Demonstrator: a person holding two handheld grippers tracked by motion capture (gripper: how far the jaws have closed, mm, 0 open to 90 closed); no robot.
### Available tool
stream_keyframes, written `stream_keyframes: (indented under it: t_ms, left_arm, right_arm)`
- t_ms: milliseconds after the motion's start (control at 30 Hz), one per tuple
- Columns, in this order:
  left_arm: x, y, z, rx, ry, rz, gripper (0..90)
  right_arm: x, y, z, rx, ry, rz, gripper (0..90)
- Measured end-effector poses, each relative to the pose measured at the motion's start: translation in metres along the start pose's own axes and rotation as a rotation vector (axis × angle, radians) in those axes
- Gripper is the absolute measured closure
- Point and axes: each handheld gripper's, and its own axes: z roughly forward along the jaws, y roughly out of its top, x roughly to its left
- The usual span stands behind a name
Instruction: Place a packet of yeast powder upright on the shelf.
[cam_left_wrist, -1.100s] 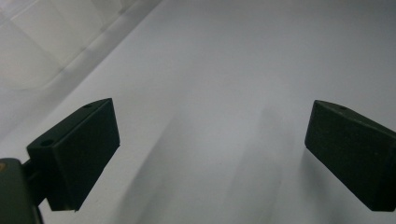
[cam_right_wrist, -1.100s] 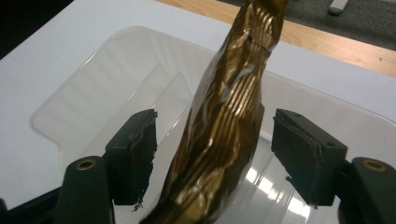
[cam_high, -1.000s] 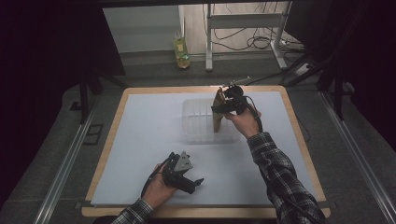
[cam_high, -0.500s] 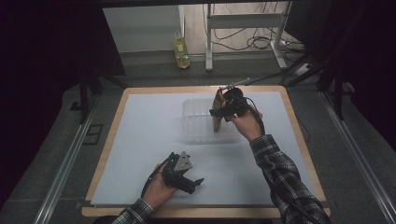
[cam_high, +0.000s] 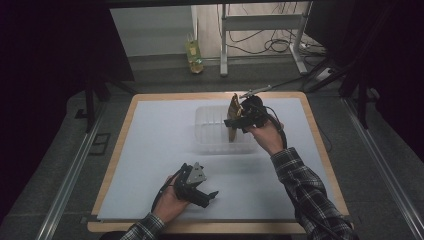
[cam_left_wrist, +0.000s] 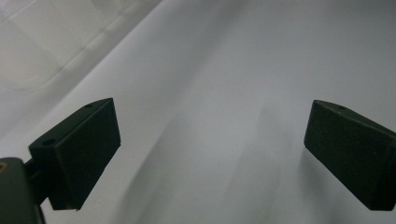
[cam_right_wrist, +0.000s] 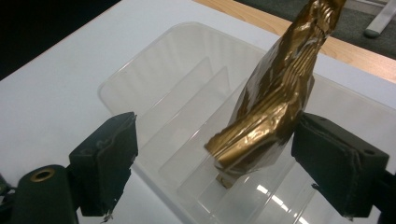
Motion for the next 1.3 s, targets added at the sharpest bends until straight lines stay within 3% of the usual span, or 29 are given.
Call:
stream_keyframes:
  t_ms: [333,967,1300]
  left_arm:
    - [0.0,0.0,0.0,-0.002,-0.022,-0.009,3.8]
    - [0.002,-0.001,-0.001,-0.038,0.005,0.006,2.3]
    - [0.004,-0.002,-0.004,-0.042,0.018,0.003,2.3]
  right_arm:
    - [0.002,-0.011,-0.007,-0.002,0.017,-0.026,12.9]
    - [0.004,-0.033,-0.015,0.001,0.047,-0.038,10.4]
    - [0.006,-0.05,-0.018,0.023,0.052,-0.075,7.4]
